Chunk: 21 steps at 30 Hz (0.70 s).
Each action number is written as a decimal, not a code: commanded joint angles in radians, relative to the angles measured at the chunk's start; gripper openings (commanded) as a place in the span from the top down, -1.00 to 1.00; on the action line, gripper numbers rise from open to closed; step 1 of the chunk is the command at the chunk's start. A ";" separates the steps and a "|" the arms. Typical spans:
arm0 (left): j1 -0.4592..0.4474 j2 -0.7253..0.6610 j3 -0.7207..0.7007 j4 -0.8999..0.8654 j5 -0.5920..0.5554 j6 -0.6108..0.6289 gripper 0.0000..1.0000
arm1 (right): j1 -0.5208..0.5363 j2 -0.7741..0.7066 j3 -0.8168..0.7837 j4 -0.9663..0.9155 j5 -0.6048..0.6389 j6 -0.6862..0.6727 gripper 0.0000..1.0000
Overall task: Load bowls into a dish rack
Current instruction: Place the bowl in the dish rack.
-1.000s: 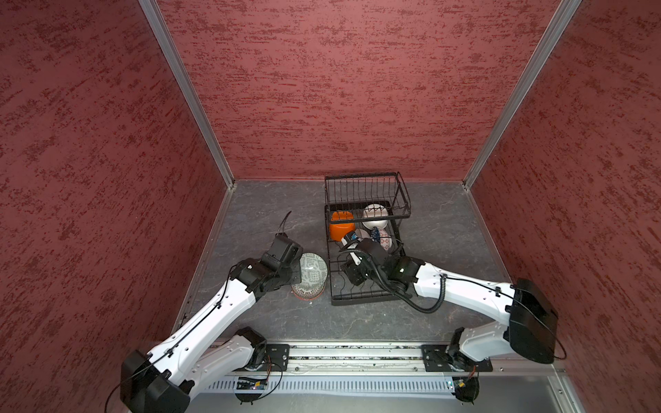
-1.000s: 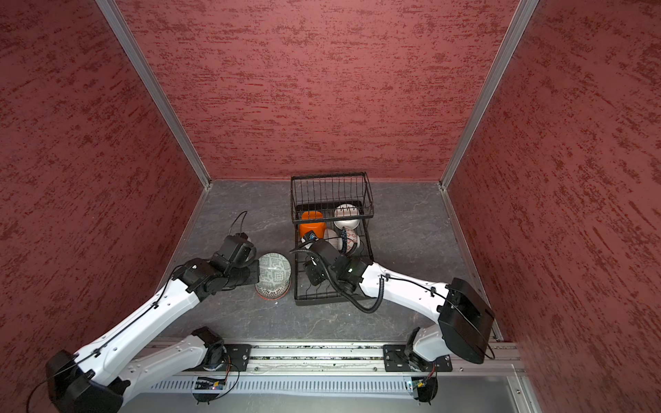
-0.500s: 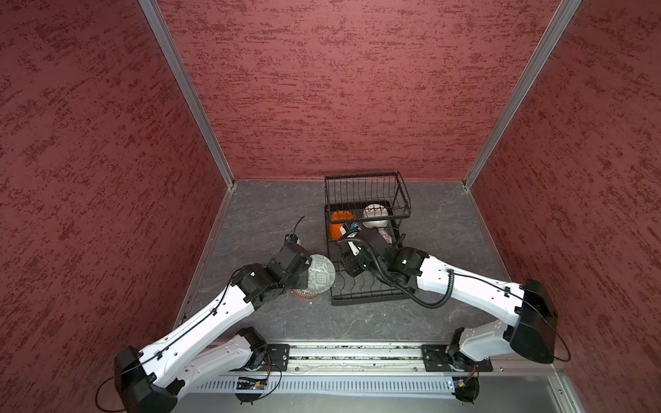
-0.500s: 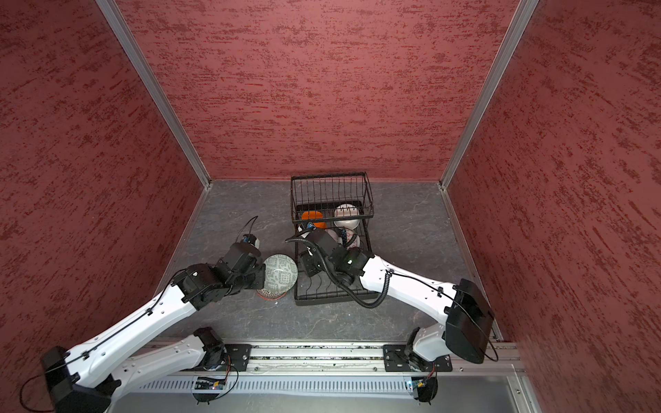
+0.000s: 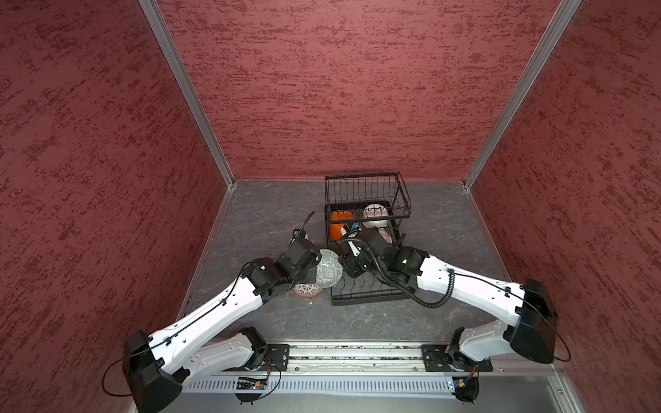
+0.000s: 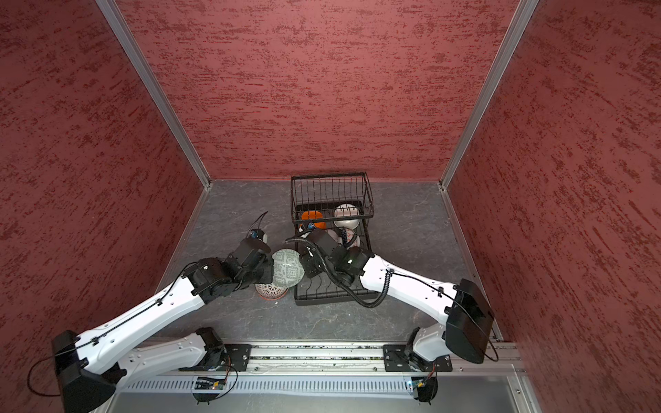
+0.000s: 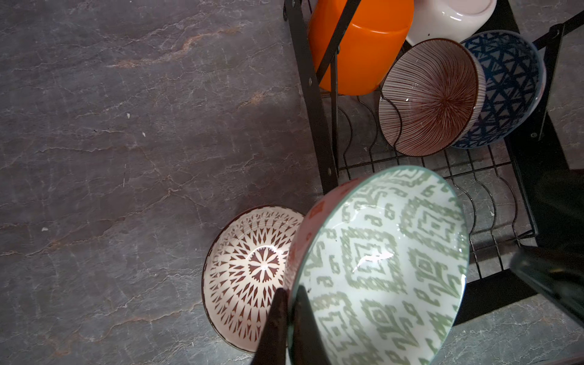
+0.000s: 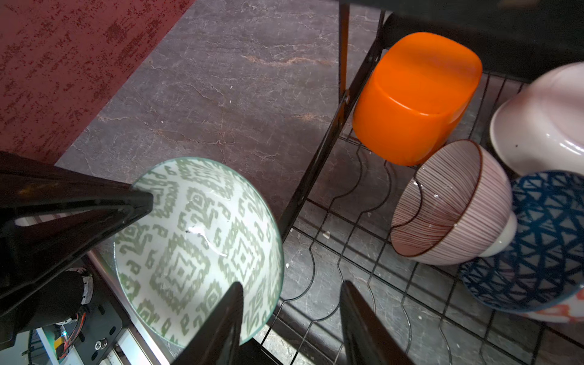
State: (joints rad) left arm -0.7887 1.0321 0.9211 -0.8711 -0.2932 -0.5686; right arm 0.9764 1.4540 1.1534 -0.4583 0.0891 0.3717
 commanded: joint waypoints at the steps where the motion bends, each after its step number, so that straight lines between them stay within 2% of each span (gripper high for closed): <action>1: -0.011 0.000 0.042 0.062 -0.006 -0.010 1.00 | 0.005 0.029 -0.014 0.013 -0.017 0.030 0.00; 6: -0.025 0.007 0.049 0.074 0.001 -0.010 1.00 | 0.005 0.047 -0.017 0.027 -0.018 0.039 0.03; 12: -0.029 0.024 0.049 0.081 0.008 -0.009 1.00 | 0.005 0.054 -0.024 0.044 0.008 0.055 0.24; 21: -0.040 0.046 0.053 0.093 0.019 -0.016 1.00 | 0.005 0.076 -0.024 0.053 0.014 0.063 0.36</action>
State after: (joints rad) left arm -0.8200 1.0809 0.9337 -0.8413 -0.2852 -0.5713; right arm 0.9764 1.5143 1.1431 -0.4290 0.0914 0.4164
